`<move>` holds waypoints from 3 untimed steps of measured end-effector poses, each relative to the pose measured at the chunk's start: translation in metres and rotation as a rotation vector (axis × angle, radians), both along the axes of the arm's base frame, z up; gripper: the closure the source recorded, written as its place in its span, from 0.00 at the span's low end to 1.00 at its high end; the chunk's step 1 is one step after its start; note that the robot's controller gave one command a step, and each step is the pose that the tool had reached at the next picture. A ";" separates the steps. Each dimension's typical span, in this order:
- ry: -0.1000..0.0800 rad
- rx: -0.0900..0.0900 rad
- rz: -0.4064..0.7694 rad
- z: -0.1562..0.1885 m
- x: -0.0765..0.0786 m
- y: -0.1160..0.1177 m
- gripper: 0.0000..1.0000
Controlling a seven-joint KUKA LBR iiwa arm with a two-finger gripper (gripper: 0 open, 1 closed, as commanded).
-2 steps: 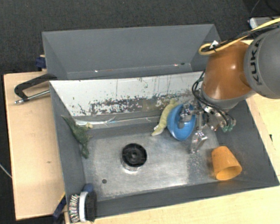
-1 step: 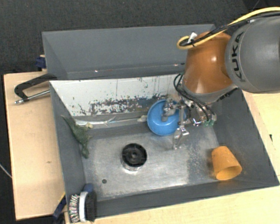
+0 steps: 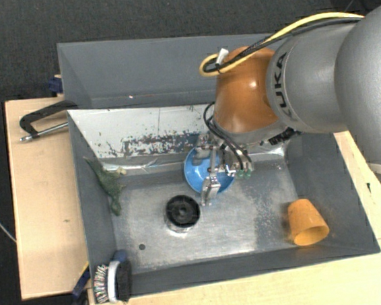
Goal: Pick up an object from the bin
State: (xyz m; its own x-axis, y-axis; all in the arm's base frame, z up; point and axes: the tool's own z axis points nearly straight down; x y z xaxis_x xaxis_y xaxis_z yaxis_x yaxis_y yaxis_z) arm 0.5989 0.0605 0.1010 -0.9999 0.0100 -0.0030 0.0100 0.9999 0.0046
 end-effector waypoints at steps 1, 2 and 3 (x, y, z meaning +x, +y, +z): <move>-0.002 -0.003 -0.235 -0.027 -0.013 0.029 0.00; 0.009 0.007 -0.405 -0.027 -0.004 -0.010 0.00; 0.015 0.009 -0.402 -0.024 -0.004 -0.007 1.00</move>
Offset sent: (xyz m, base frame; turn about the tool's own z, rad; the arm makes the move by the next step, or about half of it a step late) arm -0.0160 0.0278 -0.0310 0.2360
